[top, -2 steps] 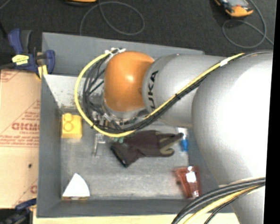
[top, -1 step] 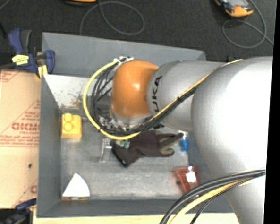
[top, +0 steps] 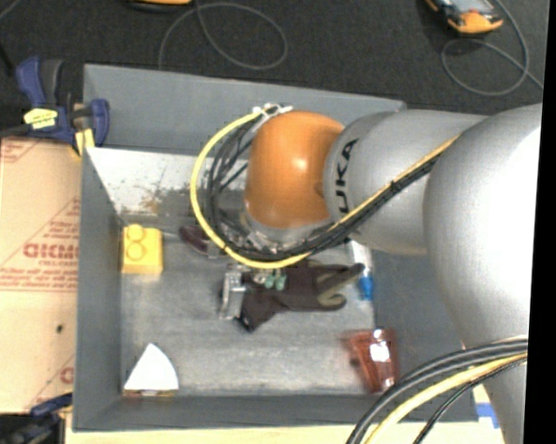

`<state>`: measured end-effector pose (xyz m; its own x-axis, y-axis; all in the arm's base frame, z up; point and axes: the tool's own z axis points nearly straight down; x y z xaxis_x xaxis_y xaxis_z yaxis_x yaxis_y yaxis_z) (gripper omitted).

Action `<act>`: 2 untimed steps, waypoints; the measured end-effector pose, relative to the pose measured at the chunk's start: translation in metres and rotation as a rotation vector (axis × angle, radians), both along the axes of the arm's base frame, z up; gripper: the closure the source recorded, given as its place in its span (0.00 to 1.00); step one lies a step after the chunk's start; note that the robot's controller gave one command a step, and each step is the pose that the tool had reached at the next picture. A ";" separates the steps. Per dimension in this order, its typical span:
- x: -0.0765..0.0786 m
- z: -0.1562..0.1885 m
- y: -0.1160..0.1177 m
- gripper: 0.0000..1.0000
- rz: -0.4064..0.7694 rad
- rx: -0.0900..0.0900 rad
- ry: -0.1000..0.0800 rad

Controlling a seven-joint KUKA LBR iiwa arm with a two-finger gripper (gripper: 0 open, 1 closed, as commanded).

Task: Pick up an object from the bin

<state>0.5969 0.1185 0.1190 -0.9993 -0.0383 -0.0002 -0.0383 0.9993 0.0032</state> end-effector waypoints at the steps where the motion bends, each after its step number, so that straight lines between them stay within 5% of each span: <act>1: 0.001 0.003 -0.020 0.00 -0.067 -0.002 -0.005; 2: -0.014 -0.048 -0.068 1.00 -0.093 0.001 -0.003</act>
Offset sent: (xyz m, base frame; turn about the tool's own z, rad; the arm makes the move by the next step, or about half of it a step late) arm -0.0154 -0.0668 -0.0490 0.0899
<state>0.5826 0.0508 0.0707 -0.9985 0.0545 -0.0029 0.0545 0.9985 0.0042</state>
